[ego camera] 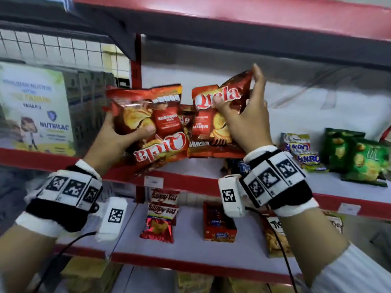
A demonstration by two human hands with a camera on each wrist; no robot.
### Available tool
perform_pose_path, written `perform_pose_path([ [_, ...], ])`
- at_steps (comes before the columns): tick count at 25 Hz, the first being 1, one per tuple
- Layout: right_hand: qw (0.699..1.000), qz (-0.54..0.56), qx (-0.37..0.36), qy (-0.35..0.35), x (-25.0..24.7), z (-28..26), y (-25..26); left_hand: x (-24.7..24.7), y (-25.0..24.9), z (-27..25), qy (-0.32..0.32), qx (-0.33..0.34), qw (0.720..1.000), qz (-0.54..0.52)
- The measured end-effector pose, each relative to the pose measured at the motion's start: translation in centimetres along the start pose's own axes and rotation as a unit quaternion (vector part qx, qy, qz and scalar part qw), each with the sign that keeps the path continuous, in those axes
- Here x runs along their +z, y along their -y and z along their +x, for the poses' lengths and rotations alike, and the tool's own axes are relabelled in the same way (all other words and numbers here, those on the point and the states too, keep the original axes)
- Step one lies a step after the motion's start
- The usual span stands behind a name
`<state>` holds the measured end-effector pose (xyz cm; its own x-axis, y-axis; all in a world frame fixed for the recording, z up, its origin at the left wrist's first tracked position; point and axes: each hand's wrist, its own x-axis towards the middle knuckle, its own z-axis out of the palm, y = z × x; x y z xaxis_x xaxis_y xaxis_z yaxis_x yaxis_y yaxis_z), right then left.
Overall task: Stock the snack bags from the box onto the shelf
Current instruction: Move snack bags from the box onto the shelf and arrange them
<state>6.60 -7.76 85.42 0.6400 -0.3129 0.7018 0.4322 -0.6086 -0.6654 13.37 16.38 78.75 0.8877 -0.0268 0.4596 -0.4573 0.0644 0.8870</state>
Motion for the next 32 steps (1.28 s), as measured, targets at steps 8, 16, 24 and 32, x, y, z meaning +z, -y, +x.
perform_pose_path([
  [8,0.995,-0.102,0.007,-0.003,2.1,2.1,-1.5,0.8,2.8,4.0,0.044,0.05,0.994,0.083],
  [16,0.993,-0.088,0.069,-0.022,3.9,2.5,-4.3,0.2,3.2,4.4,-0.013,0.09,0.996,0.008],
  [24,0.95,-0.068,0.228,0.204,10.2,2.6,-6.9,-0.6,3.5,4.3,0.031,0.086,0.996,0.001],
  [32,0.958,0.1,0.088,0.253,6.3,-0.8,-3.7,2.2,5.5,3.1,0.072,0.088,0.99,0.081],
])
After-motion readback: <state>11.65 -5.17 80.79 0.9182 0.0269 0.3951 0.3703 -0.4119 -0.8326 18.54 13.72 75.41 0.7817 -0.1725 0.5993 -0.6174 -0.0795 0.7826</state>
